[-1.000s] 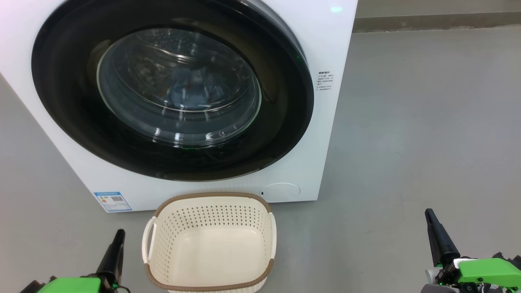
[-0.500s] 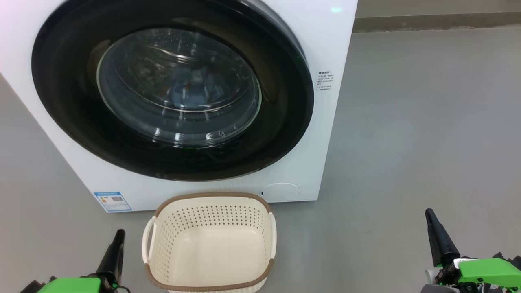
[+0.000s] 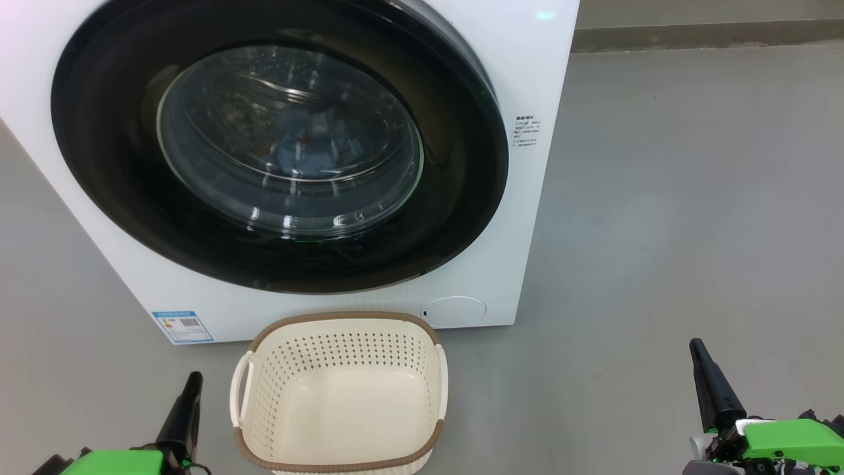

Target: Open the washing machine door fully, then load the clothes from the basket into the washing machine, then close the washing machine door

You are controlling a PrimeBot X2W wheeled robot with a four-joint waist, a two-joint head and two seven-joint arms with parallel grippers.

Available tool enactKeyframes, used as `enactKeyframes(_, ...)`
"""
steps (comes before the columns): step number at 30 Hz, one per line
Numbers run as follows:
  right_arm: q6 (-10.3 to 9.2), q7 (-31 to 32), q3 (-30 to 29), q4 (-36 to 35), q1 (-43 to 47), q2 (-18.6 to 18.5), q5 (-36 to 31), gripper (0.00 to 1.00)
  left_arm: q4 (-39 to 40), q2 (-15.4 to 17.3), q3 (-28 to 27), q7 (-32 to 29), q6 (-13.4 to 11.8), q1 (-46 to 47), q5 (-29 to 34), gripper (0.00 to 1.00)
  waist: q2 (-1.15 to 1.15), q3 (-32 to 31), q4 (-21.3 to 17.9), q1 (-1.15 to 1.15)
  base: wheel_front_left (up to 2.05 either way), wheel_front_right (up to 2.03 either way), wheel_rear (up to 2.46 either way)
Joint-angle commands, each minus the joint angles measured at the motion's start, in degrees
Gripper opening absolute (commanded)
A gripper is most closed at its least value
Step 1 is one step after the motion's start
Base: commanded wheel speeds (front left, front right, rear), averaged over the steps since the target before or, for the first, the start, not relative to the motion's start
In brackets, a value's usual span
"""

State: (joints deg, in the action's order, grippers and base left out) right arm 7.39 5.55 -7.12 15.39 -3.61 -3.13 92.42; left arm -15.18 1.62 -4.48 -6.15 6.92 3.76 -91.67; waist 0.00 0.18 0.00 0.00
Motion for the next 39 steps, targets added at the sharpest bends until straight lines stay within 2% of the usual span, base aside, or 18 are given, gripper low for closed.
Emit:
enactKeyframes(1, 0.1, 0.55, 1.09, -1.39, -2.53, -0.13, 0.14, 0.0, 1.12, 1.26, -2.03, -0.33, 0.57, 2.43, -0.51, 0.0, 0.0, 0.0, 0.0, 0.0, 0.0, 0.0, 0.0)
enactKeyframes(39, 0.1, 0.74, 0.85, -1.38, -2.55, 0.04, -0.06, 0.0, 1.13, 1.26, -2.03, -0.33, 0.57, 2.43, -0.51, 0.0, 0.0, 0.0, 0.0, 0.0, 0.0, 0.0, 0.0)
